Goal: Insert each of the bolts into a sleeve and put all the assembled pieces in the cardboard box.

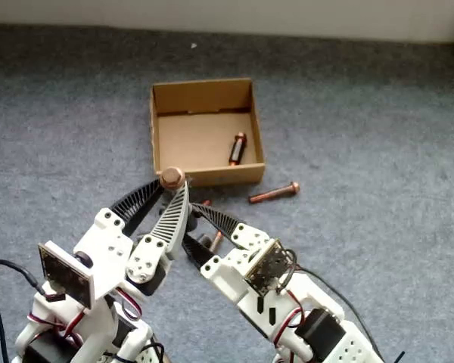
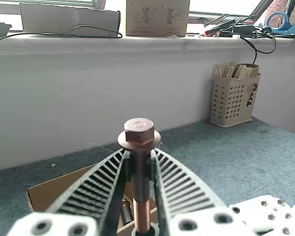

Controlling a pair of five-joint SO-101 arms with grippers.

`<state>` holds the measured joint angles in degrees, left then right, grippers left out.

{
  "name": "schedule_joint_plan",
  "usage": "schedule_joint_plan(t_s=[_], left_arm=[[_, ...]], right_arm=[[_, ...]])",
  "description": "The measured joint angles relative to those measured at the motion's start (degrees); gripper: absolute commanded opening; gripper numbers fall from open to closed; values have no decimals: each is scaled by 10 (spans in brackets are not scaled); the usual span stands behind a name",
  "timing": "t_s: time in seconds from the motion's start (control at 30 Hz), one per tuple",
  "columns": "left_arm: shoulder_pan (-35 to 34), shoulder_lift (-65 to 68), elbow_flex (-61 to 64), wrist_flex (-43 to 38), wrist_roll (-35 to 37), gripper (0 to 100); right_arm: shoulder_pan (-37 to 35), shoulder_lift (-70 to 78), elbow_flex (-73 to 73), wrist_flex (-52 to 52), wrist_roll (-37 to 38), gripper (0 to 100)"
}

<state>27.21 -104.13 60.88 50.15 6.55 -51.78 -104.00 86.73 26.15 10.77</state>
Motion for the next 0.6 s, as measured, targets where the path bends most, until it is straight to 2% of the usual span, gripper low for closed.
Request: schedule_joint_plan(t_s=[0.6], left_arm=[[9,1,0,36,3,7]], right_arm=[[-1,0,-3,0,3,5]])
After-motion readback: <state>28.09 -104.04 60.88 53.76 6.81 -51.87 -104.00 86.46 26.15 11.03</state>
